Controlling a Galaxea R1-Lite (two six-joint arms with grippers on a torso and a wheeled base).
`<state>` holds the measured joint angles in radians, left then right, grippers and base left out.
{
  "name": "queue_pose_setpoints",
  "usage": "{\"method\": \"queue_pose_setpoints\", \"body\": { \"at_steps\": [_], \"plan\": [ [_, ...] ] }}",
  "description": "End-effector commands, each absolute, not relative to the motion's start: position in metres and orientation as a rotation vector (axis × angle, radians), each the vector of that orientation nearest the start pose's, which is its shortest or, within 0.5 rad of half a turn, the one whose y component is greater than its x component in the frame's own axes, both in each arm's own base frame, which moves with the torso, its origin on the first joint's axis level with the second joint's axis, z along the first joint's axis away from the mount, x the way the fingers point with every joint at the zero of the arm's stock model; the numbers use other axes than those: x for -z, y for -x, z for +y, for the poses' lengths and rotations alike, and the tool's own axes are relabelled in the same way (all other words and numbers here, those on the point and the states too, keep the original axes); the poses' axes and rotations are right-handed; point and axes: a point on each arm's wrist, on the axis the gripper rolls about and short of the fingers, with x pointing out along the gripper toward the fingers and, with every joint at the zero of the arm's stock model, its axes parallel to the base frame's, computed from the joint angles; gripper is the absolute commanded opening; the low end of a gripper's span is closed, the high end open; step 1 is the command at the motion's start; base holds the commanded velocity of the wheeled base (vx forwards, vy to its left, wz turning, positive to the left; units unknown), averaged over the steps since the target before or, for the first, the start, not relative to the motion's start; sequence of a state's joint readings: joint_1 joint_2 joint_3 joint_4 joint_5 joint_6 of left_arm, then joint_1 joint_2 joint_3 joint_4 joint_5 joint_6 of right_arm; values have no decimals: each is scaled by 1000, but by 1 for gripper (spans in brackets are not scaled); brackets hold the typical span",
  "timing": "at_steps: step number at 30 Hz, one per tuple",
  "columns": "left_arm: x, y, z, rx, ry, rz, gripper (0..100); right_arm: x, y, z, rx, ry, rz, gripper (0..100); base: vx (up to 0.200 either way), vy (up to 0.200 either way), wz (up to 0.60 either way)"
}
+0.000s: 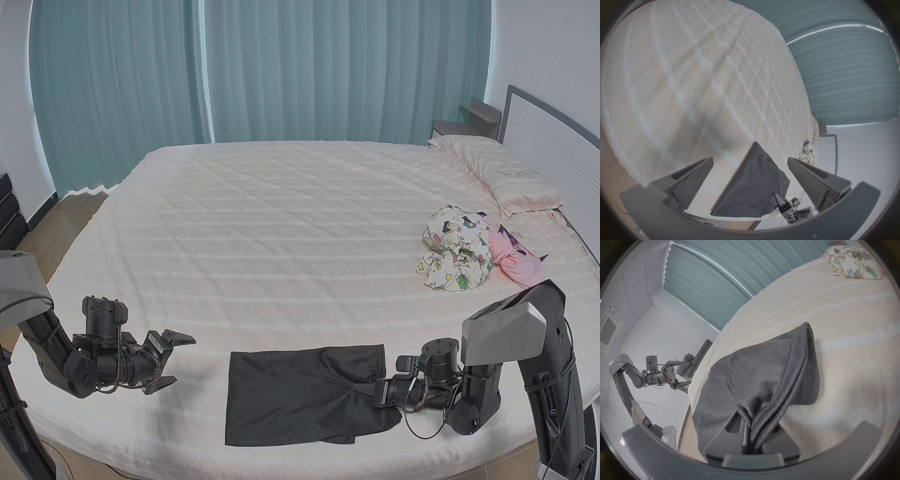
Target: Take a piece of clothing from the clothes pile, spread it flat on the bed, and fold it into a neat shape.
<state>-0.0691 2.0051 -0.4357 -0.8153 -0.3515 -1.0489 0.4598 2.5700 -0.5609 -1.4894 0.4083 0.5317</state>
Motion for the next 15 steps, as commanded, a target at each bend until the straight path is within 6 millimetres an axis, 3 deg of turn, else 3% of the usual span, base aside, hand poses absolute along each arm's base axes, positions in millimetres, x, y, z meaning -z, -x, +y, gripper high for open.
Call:
{"method": "queue_pose_setpoints", "body": {
  "at_steps": [1, 15],
  "plan": [
    [-28, -274, -27, -33, 1089, 900, 100, 73, -294, 155, -685, -487, 737, 0, 0, 0, 0],
    [-27, -274, -27, -35, 1089, 903, 100, 44, -278, 143, -677, -596, 742, 0, 0, 0, 0]
  ]
}}
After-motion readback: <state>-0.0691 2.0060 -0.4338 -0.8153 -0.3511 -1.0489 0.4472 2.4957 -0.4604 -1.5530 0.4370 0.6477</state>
